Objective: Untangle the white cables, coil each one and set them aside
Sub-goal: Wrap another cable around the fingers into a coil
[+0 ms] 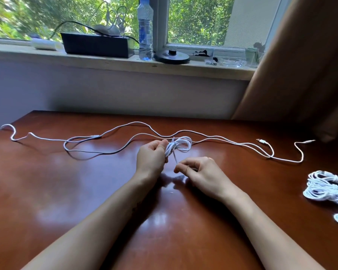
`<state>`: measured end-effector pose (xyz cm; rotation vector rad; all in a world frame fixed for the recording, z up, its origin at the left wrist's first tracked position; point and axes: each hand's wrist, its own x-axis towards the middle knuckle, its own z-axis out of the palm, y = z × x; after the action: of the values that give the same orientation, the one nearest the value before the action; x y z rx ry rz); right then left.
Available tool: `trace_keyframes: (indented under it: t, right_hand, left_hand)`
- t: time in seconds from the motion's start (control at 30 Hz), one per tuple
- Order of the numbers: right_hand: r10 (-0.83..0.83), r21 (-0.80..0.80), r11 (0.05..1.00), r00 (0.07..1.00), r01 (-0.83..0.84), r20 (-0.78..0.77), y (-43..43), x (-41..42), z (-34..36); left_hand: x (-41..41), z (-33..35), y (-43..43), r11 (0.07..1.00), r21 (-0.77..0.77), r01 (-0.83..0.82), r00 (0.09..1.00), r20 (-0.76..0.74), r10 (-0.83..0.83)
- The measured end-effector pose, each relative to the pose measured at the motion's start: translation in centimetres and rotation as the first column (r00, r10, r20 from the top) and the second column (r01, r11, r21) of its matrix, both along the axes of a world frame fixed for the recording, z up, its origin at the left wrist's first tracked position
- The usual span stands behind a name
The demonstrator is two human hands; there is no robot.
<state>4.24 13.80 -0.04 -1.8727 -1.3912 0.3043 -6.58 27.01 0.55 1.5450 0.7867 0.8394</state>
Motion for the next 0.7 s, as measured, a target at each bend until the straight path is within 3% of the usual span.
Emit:
trace_keyframes:
  t: [0.13,0.33,0.47,0.6,0.7]
  right_hand:
    - [0.054,0.009,0.998,0.988,-0.056,0.147,0.2,0.0,-0.3]
    - [-0.029,0.153,0.988,0.932,-0.029,0.361,0.6,-0.3,-0.4]
    - [-0.179,0.291,0.956,0.850,0.031,0.496,0.5,-0.2,-0.1]
    - [-0.264,0.388,0.919,0.836,0.067,0.481,0.1,0.0,0.6]
    - [-0.296,0.411,0.903,0.877,0.127,0.379,0.0,0.2,0.7]
  left_hand:
    - [-0.6,-0.3,0.5,0.939,0.339,-0.058,0.979,-0.164,0.120]
    - [-1.1,-0.4,1.2,0.852,0.523,-0.015,0.961,-0.229,0.158]
    - [-1.1,-0.8,1.2,0.737,0.670,0.090,0.946,-0.288,0.146]
    - [-1.1,-0.9,1.2,0.675,0.711,0.200,0.942,-0.329,0.068]
    - [-1.2,-1.0,1.1,0.633,0.720,0.285,0.936,-0.350,-0.023]
